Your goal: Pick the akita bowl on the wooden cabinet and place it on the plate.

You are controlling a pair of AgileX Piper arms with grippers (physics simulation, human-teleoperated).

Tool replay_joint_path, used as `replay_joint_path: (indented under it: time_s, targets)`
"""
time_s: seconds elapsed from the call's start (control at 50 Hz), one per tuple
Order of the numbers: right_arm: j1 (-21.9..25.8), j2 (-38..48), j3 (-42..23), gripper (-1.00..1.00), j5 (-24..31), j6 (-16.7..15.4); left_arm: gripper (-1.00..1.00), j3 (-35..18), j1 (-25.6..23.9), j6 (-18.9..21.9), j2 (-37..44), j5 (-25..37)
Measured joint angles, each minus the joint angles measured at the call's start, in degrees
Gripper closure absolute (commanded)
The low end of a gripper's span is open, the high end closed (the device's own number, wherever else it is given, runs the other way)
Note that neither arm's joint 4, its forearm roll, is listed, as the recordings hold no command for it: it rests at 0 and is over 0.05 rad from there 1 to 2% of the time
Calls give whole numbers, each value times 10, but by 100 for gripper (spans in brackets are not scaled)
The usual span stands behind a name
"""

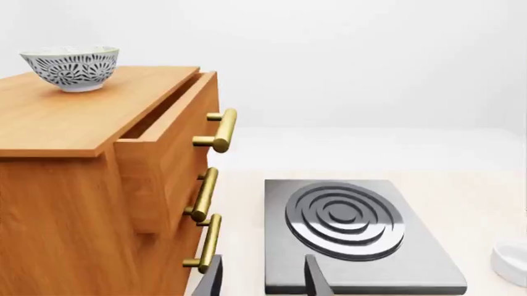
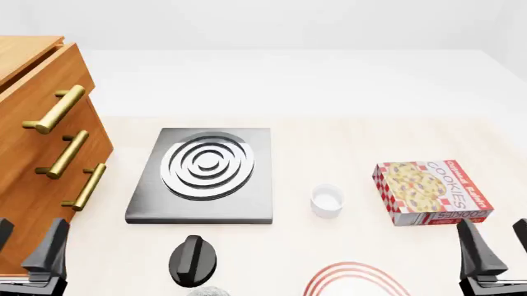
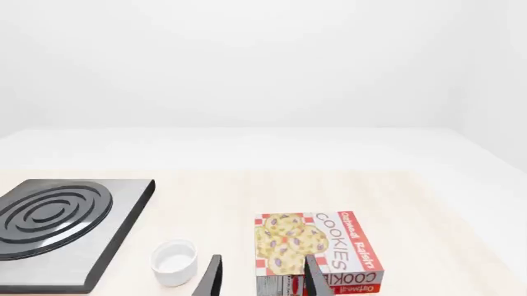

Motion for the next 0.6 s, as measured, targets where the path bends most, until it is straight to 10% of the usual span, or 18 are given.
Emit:
replay_joint_path:
  time_s: [0.6]
  targets:
    - [1, 3, -13, -100, 11, -1, -100, -4, 5, -26, 64, -34]
